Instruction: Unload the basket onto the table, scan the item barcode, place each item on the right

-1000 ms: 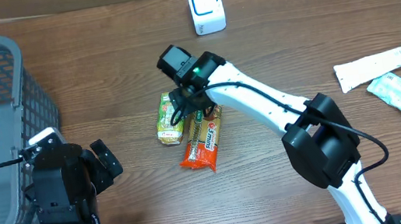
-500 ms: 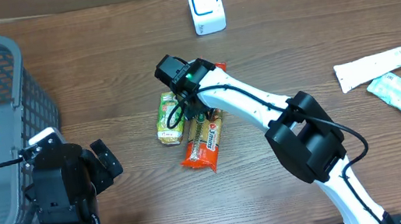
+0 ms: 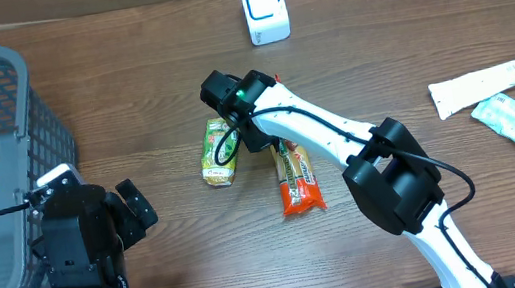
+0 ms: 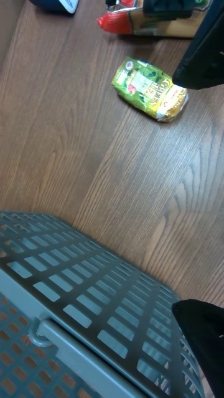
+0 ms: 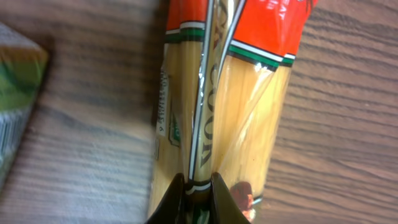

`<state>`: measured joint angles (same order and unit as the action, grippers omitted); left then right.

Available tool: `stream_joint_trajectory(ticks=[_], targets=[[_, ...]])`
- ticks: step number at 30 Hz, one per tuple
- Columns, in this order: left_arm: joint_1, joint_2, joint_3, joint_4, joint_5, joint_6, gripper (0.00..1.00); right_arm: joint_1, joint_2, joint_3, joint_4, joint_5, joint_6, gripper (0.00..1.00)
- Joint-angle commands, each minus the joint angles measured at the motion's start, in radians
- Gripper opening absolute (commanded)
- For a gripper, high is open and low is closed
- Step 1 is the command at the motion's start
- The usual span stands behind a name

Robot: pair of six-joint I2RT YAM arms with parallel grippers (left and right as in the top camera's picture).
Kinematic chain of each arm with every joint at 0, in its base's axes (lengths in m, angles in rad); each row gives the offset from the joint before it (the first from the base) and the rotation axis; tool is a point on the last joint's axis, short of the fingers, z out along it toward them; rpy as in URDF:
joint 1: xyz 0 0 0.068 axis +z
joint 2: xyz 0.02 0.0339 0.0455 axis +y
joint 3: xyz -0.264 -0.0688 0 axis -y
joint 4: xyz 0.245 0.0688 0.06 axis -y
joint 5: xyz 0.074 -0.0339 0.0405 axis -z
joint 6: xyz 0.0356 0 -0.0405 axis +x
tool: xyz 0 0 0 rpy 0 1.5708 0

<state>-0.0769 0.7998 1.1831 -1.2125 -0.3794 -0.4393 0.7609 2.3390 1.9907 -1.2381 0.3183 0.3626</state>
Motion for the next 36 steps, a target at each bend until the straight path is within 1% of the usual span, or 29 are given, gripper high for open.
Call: stream_joint_trajectory(ticks=[1, 3, 5, 9, 10, 11, 14, 16, 19, 24, 27, 32, 34, 35, 36], targets=[[0.003, -0.001, -0.001, 0.000, -0.012, -0.010, 1.00, -0.003, 0.038, 0.068, -0.052, 0.000, -0.013, 0.04], [0.003, -0.001, -0.001, 0.000, -0.012, -0.010, 1.00, -0.005, 0.038, 0.120, -0.102, -0.016, -0.014, 0.04], [0.003, -0.001, -0.001, 0.000, -0.012, -0.010, 1.00, -0.011, 0.034, 0.171, -0.140, -0.075, -0.047, 0.04], [0.003, -0.002, -0.001, 0.000, -0.012, -0.010, 1.00, -0.048, 0.000, 0.244, -0.175, -0.399, -0.208, 0.04], [0.003, -0.001, -0.001, 0.000, -0.012, -0.010, 1.00, -0.074, -0.020, 0.245, -0.175, -0.543, -0.262, 0.04], [0.003, -0.002, -0.001, 0.000, -0.012, -0.010, 1.00, -0.082, -0.023, 0.245, -0.175, -0.584, -0.276, 0.04], [0.003, -0.002, -0.001, 0.001, -0.012, -0.010, 1.00, -0.145, -0.027, 0.239, -0.169, -0.829, -0.389, 0.04], [0.003, -0.002, -0.001, 0.000, -0.012, -0.010, 1.00, -0.192, -0.025, 0.198, -0.140, -0.922, -0.418, 0.04], [0.003, -0.001, -0.001, 0.000, -0.012, -0.010, 1.00, -0.247, -0.024, 0.109, -0.088, -0.951, -0.416, 0.04], [0.003, -0.002, -0.001, 0.000, -0.012, -0.010, 1.00, -0.354, -0.024, -0.108, 0.028, -0.977, -0.414, 0.04], [0.003, -0.001, -0.001, 0.000, -0.013, -0.010, 1.00, -0.426, -0.024, -0.203, 0.081, -0.988, -0.412, 0.04], [0.003, -0.002, -0.001, 0.000, -0.012, -0.010, 1.00, -0.557, -0.024, -0.257, 0.107, -0.972, -0.413, 0.04], [0.003, -0.002, -0.001, 0.000, -0.012, -0.010, 1.00, -0.602, -0.025, -0.255, 0.107, -0.940, -0.413, 0.14], [0.003, -0.001, -0.001, 0.000, -0.012, -0.010, 0.99, -0.623, -0.026, -0.252, 0.107, -0.941, -0.413, 0.25], [0.003, -0.001, -0.001, 0.000, -0.012, -0.010, 0.99, -0.639, -0.026, -0.246, 0.103, -0.941, -0.413, 0.31]])
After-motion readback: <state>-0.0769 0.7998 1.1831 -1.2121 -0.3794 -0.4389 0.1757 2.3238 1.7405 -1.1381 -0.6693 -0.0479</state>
